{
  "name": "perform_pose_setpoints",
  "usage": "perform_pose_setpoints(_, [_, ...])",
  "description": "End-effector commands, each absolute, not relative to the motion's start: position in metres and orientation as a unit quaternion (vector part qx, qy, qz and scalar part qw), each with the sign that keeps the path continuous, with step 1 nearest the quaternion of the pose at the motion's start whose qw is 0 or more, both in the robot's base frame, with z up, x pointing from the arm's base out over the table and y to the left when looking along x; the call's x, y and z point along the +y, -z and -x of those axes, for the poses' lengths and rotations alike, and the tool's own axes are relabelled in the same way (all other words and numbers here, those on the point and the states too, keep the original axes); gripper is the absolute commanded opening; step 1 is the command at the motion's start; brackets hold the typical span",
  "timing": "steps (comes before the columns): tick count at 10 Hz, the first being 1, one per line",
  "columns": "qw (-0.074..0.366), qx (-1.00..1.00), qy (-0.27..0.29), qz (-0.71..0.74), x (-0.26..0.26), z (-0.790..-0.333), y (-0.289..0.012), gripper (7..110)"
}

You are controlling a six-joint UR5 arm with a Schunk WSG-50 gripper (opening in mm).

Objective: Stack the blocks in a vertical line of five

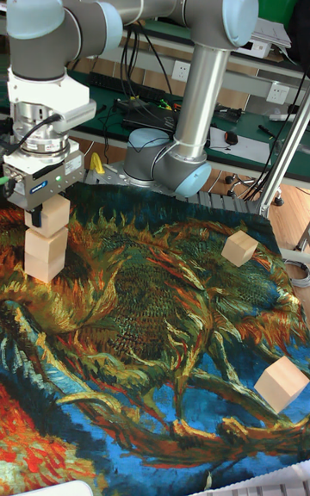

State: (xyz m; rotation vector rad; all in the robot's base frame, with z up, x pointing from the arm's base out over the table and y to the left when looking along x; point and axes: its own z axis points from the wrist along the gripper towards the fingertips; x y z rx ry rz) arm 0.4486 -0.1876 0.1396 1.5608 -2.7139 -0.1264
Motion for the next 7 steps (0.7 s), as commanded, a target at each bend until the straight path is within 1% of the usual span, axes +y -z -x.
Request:
perform_pose_setpoints(1, [-0.003,-0.861,0.029,-0.508,-0.188,-0.438,-0.143,22])
perform_pose_setpoints(3, [-0.025,-0.840,0.002,-0.542,-0.193,-0.458,-0.142,22])
perform_pose_setpoints(5, [-0.035,-0.840,0.007,-0.541,-0.187,-0.463,-0.142,22])
perform_pose_setpoints(7, [-0.036,-0.846,0.015,-0.531,-0.183,-0.466,-0.139,22])
